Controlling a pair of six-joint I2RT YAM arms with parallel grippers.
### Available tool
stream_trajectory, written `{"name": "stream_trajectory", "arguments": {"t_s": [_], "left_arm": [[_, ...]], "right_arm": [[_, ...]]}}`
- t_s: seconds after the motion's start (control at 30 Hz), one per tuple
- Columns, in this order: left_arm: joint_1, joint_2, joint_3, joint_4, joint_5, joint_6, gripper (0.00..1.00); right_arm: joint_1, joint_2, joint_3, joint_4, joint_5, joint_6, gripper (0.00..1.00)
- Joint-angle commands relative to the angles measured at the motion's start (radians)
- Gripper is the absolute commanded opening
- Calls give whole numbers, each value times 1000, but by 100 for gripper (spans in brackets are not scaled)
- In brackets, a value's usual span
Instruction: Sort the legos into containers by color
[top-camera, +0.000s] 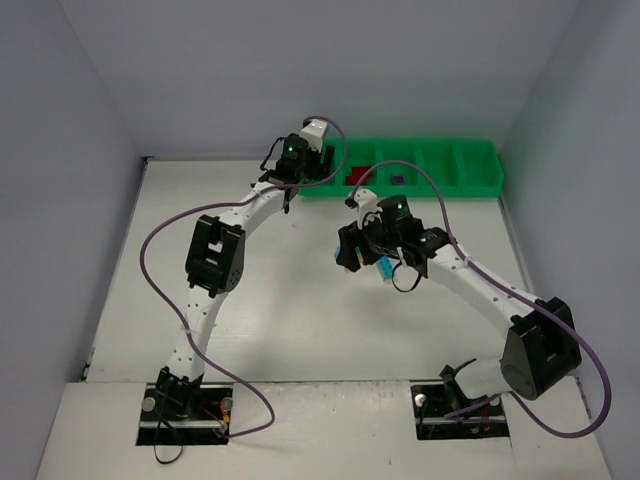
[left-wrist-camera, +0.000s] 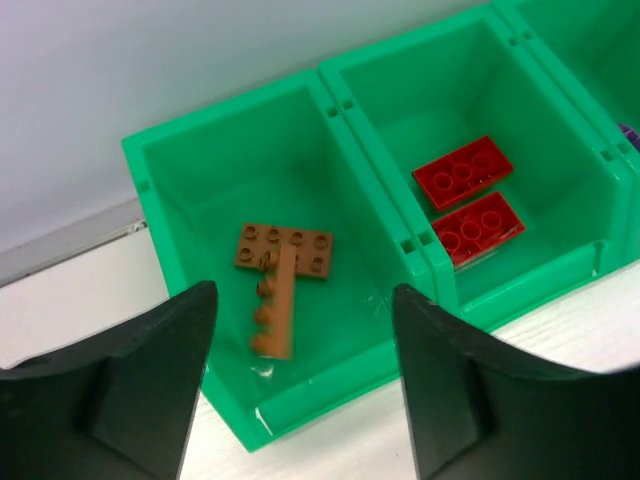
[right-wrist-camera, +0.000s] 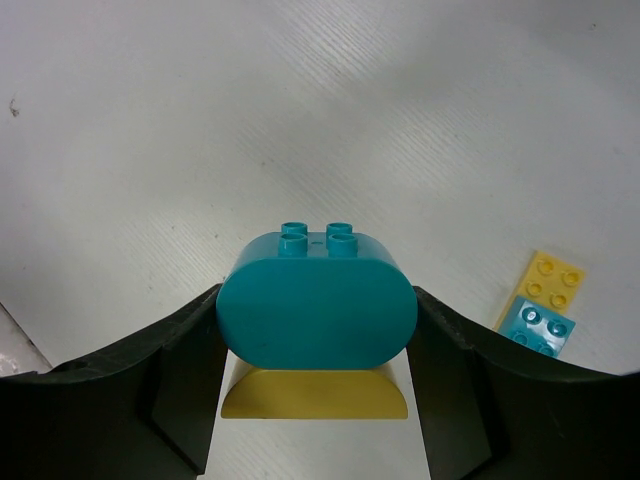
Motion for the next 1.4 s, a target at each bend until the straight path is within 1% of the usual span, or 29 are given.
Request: {"name": "stream_trajectory", "arguments": {"t_s": [0.0,0.07,0.13,0.2,0.23,0.27,0.3,0.33,0.37,0.4,0.47,0.5,0.53,0.63,0.67,0.7,0.8,0.87,0.93,1.0,1.07,1.2,1.37], "left_arm": [[4,-90,84,14,-9,-40,71],[1,-133,70,-26,2,-68,74],[2,-196,47,-70,25,-98,75],[4,-253,-34,-90,49,-135,75],[4,-317,-71,-100,63,-150,75],[4,-352,-158,-103,71,-179,75],[4,-388,-204,-106,75,-192,75],[4,-462,-250,-110,79,-207,75],[6,-503,-353,-107,86,-230,75],[4,-582,-405,-103,89,-236,75],[4,-659,-506,-89,97,-287,75],[4,-694,-595,-86,111,-302,75],[4,-758,-634,-84,123,-324,75],[6,-858,-743,-109,187,-356,75],[6,-880,-760,-118,215,-364,75],[9,-914,-783,-136,238,-368,75],[12,-955,-782,-216,311,-367,75],[12,-966,-771,-248,350,-355,75],[15,-971,-743,-305,423,-330,75],[16,-960,-722,-377,494,-310,75],[18,-949,-706,-429,532,-286,75],[22,-945,-720,-457,667,-281,75],[22,-951,-748,-425,733,-312,75]], "right_arm": [[-4,-41,17,43,17,-16,0],[-6,-38,26,45,22,-29,0],[-4,-35,37,45,49,-34,0],[-4,-21,58,45,69,-32,0],[-4,-17,66,45,91,-23,0],[-4,-4,81,49,103,-17,0],[-4,2,86,53,117,-10,0],[-4,8,92,57,155,10,0],[-4,19,98,71,175,17,0],[-4,23,101,77,192,45,0],[-4,35,108,92,247,96,0],[-3,40,108,124,250,105,0],[-1,45,104,138,231,107,0],[32,63,88,180,194,64,0],[51,65,82,197,188,41,0],[87,63,66,204,189,-17,0],[152,42,25,249,186,-121,0],[164,14,-1,301,154,-150,0],[169,-16,-30,350,135,-170,0],[171,-27,-34,362,106,-196,0],[172,-37,-27,364,94,-215,1],[178,-63,-18,370,92,-258,3],[192,-76,0,370,89,-276,4]]}}
